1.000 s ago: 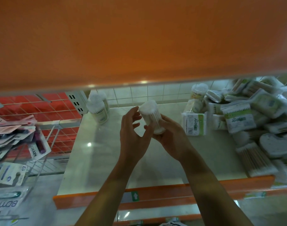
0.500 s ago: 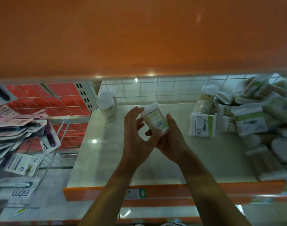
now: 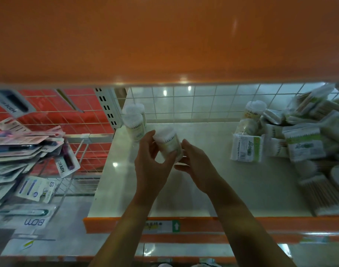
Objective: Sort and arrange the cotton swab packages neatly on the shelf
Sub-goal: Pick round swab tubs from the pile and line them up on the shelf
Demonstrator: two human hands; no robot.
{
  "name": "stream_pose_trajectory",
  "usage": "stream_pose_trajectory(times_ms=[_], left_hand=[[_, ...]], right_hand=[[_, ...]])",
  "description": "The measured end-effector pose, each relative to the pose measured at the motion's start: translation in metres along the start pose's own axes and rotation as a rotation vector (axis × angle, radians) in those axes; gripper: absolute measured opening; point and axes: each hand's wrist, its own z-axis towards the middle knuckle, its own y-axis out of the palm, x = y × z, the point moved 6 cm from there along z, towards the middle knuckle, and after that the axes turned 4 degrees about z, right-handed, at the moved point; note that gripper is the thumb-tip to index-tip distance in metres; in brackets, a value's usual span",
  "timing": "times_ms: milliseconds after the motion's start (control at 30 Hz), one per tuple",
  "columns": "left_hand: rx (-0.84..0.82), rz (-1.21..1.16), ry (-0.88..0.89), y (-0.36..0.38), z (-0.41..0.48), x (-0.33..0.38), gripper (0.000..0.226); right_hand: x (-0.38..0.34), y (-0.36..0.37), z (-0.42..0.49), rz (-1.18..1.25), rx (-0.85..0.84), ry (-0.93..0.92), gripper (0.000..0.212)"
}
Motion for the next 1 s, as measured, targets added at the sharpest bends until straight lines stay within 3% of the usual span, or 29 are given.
stream_pose_trajectory(times_ms=[167, 300, 433, 1000], left_hand=[[0.121, 0.163, -0.018, -0.026, 0.01, -0.021, 0.074], [0.189, 0.21, -0.079, -0.045, 0.019, -0.044, 0.071], [0.18, 0.286, -0.078, -0.052, 0.028, -0.065, 0.062], [0.115, 0.318, -0.11, -0.051, 0.04, -0.073, 0.072]], right_hand=[[0.005, 0.007, 0.002, -0.113, 0.07, 0.002, 0.026], [0.005, 0.011, 0.003, -0.221, 0.097, -0.023, 0.032], [0.007, 0.014, 0.003, -0.29, 0.105, -0.04, 0.033], [0.007, 0.017, 0.004, -0.373, 0.128, -0.043, 0.035]])
